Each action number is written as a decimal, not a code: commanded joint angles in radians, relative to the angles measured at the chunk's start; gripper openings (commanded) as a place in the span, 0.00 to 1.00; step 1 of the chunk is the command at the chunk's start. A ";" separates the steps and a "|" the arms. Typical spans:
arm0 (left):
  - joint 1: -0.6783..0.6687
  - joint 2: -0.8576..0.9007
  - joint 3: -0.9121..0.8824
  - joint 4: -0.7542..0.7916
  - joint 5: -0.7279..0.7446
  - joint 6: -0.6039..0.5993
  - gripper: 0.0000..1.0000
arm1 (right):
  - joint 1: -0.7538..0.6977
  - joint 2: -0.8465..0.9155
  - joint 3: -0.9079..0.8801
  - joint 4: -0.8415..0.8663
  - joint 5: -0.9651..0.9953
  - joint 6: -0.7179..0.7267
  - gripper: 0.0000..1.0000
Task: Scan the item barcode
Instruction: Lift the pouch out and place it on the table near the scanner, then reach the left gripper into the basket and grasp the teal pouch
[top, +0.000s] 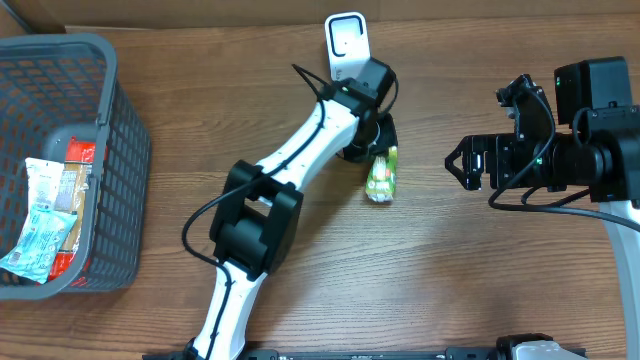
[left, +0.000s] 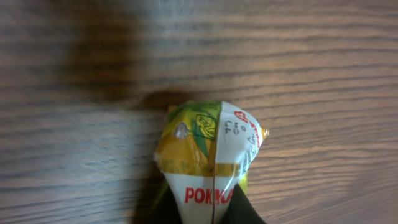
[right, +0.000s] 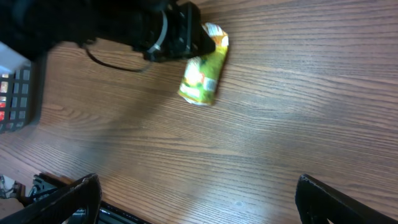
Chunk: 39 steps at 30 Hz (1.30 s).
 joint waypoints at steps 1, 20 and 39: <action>-0.006 -0.017 0.007 0.016 -0.009 -0.025 0.24 | 0.005 0.002 0.023 0.004 0.003 -0.008 1.00; 0.152 -0.426 0.408 -0.397 -0.247 0.343 0.75 | 0.005 0.002 0.023 0.008 0.022 -0.008 1.00; 0.941 -0.715 0.327 -0.750 -0.693 0.342 0.93 | 0.005 0.002 0.023 0.116 0.021 -0.008 1.00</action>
